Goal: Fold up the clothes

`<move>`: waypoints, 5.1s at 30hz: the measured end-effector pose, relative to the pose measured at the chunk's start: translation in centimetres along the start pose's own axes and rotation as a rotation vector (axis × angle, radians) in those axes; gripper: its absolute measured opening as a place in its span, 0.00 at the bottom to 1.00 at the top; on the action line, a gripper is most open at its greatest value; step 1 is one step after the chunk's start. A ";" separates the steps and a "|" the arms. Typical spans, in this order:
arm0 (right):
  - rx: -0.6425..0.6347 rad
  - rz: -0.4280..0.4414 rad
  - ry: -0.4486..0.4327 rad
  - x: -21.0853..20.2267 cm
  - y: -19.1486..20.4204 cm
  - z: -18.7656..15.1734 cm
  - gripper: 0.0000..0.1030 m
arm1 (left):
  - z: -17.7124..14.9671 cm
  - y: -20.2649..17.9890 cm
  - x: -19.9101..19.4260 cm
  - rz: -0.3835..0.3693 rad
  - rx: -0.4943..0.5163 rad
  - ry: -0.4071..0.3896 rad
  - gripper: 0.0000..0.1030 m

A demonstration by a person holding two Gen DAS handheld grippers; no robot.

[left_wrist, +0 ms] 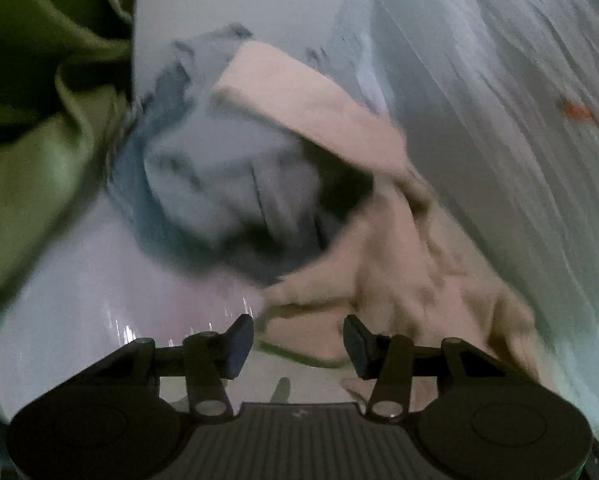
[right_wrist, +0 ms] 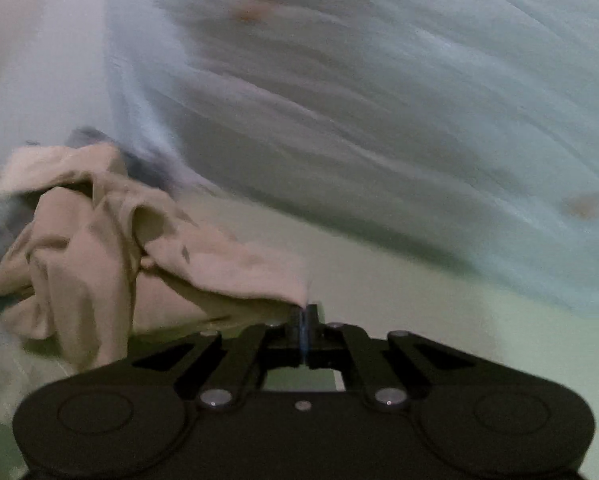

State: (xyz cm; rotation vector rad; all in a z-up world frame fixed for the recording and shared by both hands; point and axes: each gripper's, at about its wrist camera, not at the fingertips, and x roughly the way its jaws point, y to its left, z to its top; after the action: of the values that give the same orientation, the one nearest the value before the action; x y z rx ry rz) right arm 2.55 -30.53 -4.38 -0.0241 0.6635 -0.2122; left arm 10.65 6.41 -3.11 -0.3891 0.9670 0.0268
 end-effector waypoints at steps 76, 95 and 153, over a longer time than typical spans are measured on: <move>0.501 -0.403 0.278 -2.7 -27.6 -10.4 0.92 | -14.0 -24.3 6.7 -0.296 0.535 0.207 0.78; 0.506 -0.455 0.329 -2.0 -27.6 -13.3 0.99 | -13.1 -20.6 8.5 -0.187 0.388 0.194 0.03; 0.517 -0.343 0.192 -8.4 -22.4 -16.3 1.00 | -18.0 -15.3 4.5 -0.200 0.380 0.280 0.64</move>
State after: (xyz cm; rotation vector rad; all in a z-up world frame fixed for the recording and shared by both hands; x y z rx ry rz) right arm -18.10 -50.00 -10.11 0.3851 0.7774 -0.7183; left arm 1.86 -14.55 -11.06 -0.1372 1.1765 -0.3977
